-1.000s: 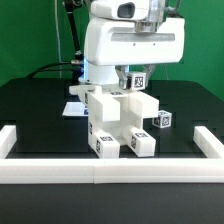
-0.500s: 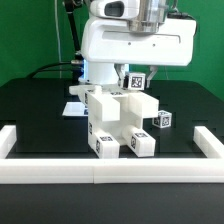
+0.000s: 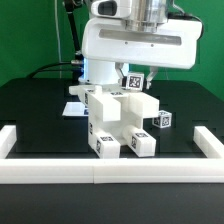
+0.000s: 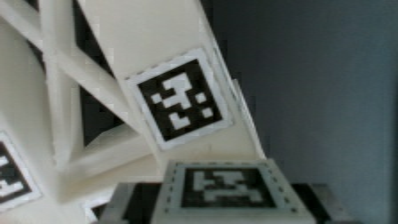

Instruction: Assemble chair

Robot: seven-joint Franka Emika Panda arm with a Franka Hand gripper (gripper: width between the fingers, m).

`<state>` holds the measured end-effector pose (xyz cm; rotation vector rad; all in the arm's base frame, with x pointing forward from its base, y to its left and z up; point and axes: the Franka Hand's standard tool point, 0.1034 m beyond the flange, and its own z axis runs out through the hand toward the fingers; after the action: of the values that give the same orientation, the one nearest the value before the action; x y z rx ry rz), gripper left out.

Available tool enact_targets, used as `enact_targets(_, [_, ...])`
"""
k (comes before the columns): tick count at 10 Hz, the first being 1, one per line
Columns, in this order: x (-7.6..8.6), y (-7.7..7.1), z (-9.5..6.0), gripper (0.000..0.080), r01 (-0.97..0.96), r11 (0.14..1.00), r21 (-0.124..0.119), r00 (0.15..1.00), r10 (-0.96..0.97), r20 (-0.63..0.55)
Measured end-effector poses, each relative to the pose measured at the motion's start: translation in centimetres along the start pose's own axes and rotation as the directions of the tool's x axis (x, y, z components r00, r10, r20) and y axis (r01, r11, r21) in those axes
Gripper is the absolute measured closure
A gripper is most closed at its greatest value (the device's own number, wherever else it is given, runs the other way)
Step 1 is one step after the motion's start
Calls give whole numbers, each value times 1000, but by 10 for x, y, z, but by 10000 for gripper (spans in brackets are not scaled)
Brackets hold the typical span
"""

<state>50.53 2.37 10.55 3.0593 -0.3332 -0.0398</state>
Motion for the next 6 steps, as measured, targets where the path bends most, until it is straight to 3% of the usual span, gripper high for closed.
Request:
enact_targets(4, [0,-1,0,521,-126,992,1,992,126,1])
enact_targets(5, [-1,-1,1,298,-126,992,1,992,126,2])
enact_targets(6, [-1,-1,1,298,-91,996,1,996,91,2])
